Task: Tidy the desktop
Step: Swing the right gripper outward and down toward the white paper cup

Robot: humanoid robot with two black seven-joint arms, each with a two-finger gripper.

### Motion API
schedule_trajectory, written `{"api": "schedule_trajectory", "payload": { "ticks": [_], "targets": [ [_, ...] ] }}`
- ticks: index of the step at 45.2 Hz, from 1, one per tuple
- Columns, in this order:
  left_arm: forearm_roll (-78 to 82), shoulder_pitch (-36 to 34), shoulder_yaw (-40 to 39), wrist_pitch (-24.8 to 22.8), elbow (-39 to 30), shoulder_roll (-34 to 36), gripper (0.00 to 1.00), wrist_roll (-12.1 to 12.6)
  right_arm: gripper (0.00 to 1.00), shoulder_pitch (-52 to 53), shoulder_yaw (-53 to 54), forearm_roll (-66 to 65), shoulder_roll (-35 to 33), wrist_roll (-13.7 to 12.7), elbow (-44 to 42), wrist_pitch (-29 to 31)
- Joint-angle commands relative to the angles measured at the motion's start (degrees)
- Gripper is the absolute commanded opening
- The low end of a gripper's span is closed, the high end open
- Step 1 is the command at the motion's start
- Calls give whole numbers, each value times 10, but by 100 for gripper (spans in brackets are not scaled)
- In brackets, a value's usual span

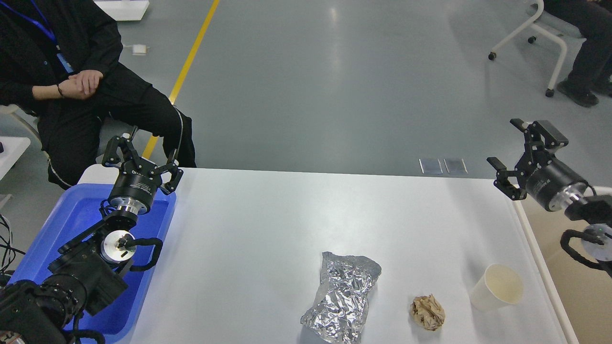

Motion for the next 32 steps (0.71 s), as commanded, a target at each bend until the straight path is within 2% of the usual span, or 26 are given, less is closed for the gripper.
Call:
{"api": "schedule_trajectory", "payload": {
  "ticks": [1, 4, 20, 25, 32],
  "targets": [
    [0, 0, 0, 0, 0, 1, 100, -1, 100, 14, -61, -14, -128, -49, 87, 107],
    [0, 0, 0, 0, 0, 0, 100, 0, 100, 27, -81, -61, -154, -49, 94, 140],
    [0, 0, 0, 0, 0, 1, 100, 0, 100, 85, -137, -438, -205, -46, 148, 187],
    [0, 1, 0, 0, 0, 1, 100, 0, 100, 125, -184, -506, -211, -41, 159, 187],
    [0, 0, 0, 0, 0, 1, 100, 0, 100, 160, -278, -550, -244, -40, 233, 187]
  ]
}}
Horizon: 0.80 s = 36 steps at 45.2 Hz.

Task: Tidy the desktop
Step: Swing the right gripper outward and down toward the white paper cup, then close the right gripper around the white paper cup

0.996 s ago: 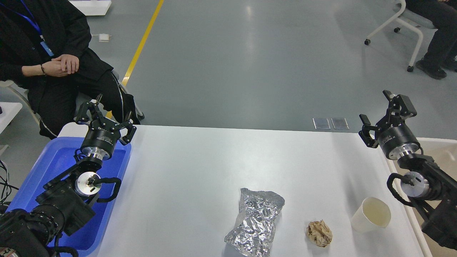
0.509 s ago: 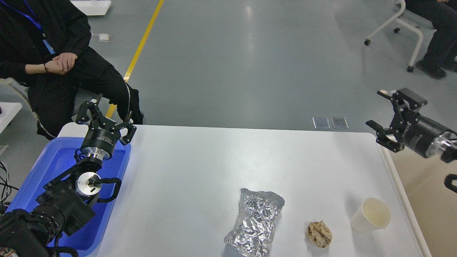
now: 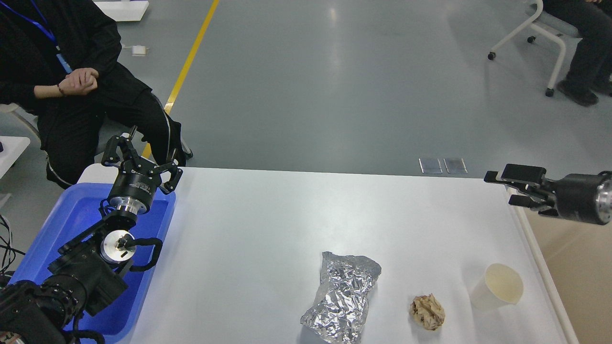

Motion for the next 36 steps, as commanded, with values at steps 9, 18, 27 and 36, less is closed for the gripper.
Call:
{"api": "schedule_trajectory", "payload": {
  "ticks": [9, 18, 27, 36],
  "targets": [
    [0, 1, 0, 0, 0, 0, 100, 0, 100, 42, -165, -228, -58, 1, 112, -5],
    [0, 1, 0, 0, 0, -1, 100, 0, 100, -4, -217, -293, -62, 1, 110, -93],
    [0, 0, 0, 0, 0, 0, 100, 0, 100, -24, -279, -339, -53, 1, 91, -181],
    [0, 0, 0, 0, 0, 0, 100, 0, 100, -23, -294, -337, -21, 8, 47, -197]
  ]
}}
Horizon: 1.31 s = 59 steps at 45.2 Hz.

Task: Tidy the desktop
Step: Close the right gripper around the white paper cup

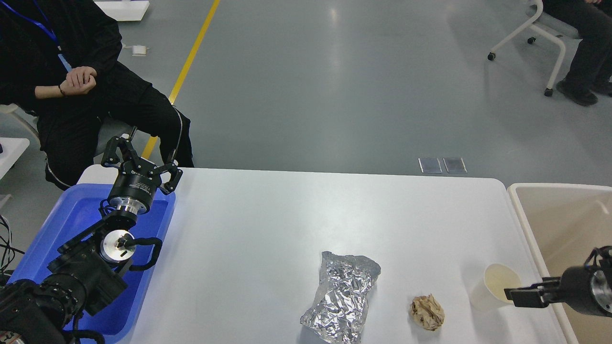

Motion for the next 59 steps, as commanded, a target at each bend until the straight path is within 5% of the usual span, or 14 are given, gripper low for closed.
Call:
{"api": "schedule_trajectory", "payload": {
  "ticks": [1, 21, 27, 29, 31, 44, 59],
  "targets": [
    [0, -1, 0, 0, 0, 0, 100, 0, 100, -10, -37, -23, 27, 8, -44, -46],
    [0, -1, 0, 0, 0, 0, 100, -1, 96, -3, -34, -15, 75, 29, -125, -65],
    [0, -1, 0, 0, 0, 0, 100, -1, 58, -3, -27, -14, 78, 29, -126, -67],
    [0, 0, 0, 0, 0, -1, 100, 0, 36, -3, -24, -12, 81, 29, -126, -76],
    [0, -1, 0, 0, 0, 0, 100, 0, 0, -5, -22, 1, 81, 29, -126, -85],
    [0, -1, 0, 0, 0, 0, 100, 0, 0, 0, -22, 32, 83, 33, -115, -98],
    [0, 0, 0, 0, 0, 0, 100, 0, 0, 0, -26, 32, 70, 73, -110, -97]
  ]
}}
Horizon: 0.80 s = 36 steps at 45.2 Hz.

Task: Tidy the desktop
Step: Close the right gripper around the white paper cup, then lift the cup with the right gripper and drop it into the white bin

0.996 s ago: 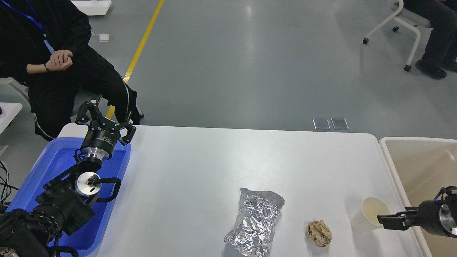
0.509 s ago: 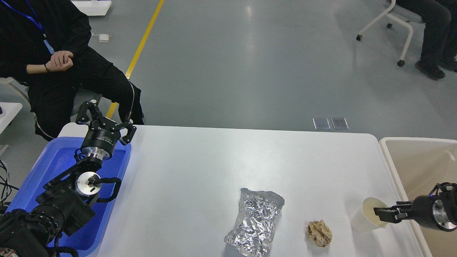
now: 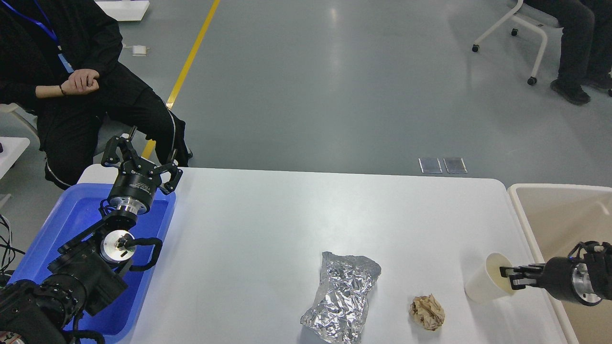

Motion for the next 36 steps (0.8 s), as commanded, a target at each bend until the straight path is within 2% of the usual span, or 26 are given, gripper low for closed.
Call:
{"api": "schedule_trajectory", "payload": {
  "ticks": [1, 12, 22, 28, 33, 36],
  "targets": [
    [0, 0, 0, 0, 0, 0, 100, 0, 0, 2, 0, 4, -10, 20, 9, -2],
    [0, -1, 0, 0, 0, 0, 100, 0, 0, 39, -1, 50, -73, 13, 72, 13],
    [0, -1, 0, 0, 0, 0, 100, 0, 0, 139, 3, 71, -190, 17, 169, 90],
    [0, -1, 0, 0, 0, 0, 100, 0, 0, 242, 5, 95, -252, 20, 198, 176],
    [0, -1, 0, 0, 0, 0, 100, 0, 0, 346, 4, 130, -278, 22, 199, 274],
    [0, 0, 0, 0, 0, 0, 100, 0, 0, 387, 4, 135, -285, 22, 199, 308]
  ]
}}
